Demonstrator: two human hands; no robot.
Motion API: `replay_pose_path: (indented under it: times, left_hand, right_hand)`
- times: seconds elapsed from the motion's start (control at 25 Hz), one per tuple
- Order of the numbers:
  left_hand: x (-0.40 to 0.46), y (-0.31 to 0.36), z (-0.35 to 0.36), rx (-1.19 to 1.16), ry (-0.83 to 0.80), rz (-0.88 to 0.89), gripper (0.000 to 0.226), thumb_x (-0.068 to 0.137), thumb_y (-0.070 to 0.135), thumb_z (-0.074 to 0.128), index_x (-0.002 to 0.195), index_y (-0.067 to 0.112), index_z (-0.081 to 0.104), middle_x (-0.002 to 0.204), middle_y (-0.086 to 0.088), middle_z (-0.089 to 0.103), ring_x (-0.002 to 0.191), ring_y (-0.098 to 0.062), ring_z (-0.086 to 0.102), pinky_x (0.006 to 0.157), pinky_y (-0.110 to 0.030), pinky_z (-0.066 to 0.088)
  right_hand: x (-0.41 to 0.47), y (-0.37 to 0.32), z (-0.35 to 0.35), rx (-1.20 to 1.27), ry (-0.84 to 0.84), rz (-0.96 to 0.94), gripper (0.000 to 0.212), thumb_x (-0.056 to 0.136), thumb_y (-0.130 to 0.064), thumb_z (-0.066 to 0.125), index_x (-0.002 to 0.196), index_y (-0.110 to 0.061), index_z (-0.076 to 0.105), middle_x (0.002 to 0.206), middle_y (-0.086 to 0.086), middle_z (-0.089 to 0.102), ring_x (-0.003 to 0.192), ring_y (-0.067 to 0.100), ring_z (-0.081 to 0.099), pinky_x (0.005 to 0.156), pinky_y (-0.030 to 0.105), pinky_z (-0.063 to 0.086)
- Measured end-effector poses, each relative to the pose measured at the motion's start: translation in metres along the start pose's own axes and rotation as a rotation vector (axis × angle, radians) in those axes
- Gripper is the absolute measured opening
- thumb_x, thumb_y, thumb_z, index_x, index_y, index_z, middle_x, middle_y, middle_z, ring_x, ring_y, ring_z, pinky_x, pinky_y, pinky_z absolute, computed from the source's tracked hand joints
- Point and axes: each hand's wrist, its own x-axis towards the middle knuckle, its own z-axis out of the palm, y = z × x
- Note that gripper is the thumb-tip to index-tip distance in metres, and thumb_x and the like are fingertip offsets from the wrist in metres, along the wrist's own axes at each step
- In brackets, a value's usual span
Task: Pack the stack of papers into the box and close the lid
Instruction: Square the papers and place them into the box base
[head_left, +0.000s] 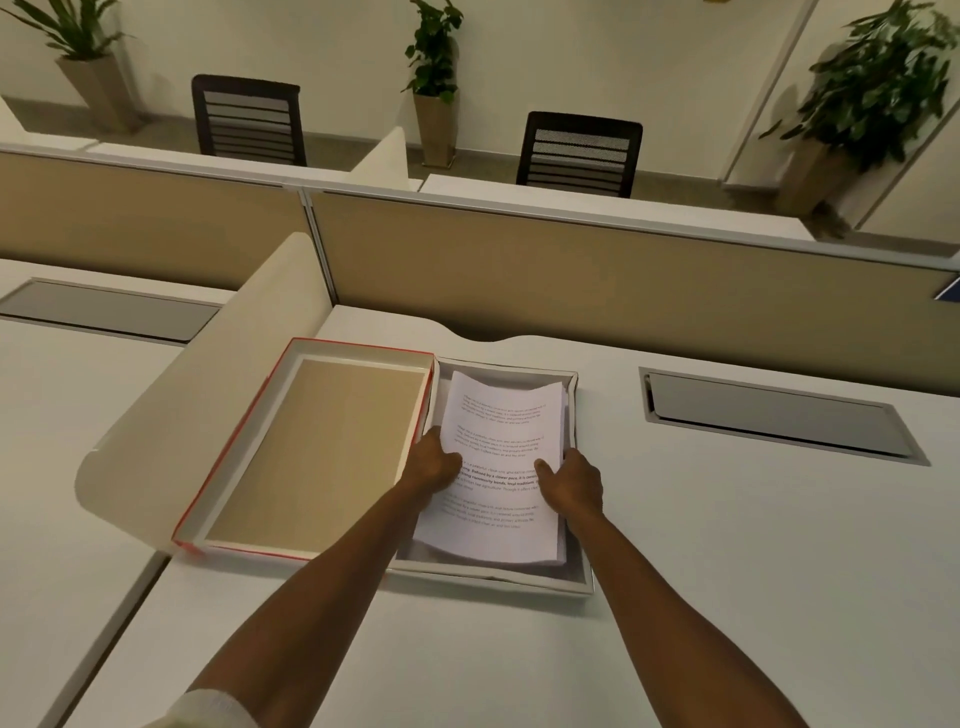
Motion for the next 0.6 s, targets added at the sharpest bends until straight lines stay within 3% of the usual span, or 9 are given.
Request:
replay_pose_path:
  times: [0.16,0.36,0.44,0.6]
  left_hand:
    - [0.000,-0.008,0.007,0.112,-0.013,0.091,0.070,0.097,0.020,0.061,0.153,0.007,0.022,0.152,-0.016,0.044,0.137,-0.036,0.047,0.112,-0.050,0.043]
    - [-0.011,-0.019,0.025,0.354,0.018,0.127,0.093,0.097,0.021,0.060,0.159,0.008,-0.008,0.168,-0.018,-0.002,0.155,-0.037,0.008,0.125,-0.045,0.019]
    - [-0.012,-0.024,0.029,0.417,0.039,0.156,0.094,0.097,0.022,0.060,0.159,0.010,-0.009,0.168,-0.018,-0.007,0.155,-0.036,0.003,0.125,-0.044,0.017]
    - [-0.006,-0.031,0.028,0.436,0.042,0.196,0.086,0.098,0.023,0.058,0.160,0.009,-0.002,0.169,-0.015,-0.002,0.156,-0.033,0.003,0.124,-0.042,0.017]
  right_hand:
    - [-0.014,-0.001,0.010,-0.033,0.007,-0.028,0.065,0.096,-0.029,0.063,0.148,-0.004,0.036,0.145,0.016,0.054,0.129,0.035,0.057,0.104,0.042,0.050]
    - [-0.028,-0.002,0.017,-0.055,-0.001,-0.064,0.090,0.096,-0.019,0.064,0.159,-0.007,0.001,0.158,0.014,0.036,0.140,0.033,0.044,0.111,0.040,0.044]
    - [-0.032,-0.002,0.021,-0.079,0.025,-0.078,0.094,0.095,-0.019,0.065,0.159,-0.010,-0.004,0.160,0.014,0.032,0.141,0.032,0.044,0.109,0.039,0.044]
    - [-0.040,0.002,0.035,-0.368,0.086,-0.139,0.089,0.096,-0.037,0.060,0.159,-0.016,0.000,0.168,0.013,0.003,0.154,0.033,0.013,0.119,0.042,0.029]
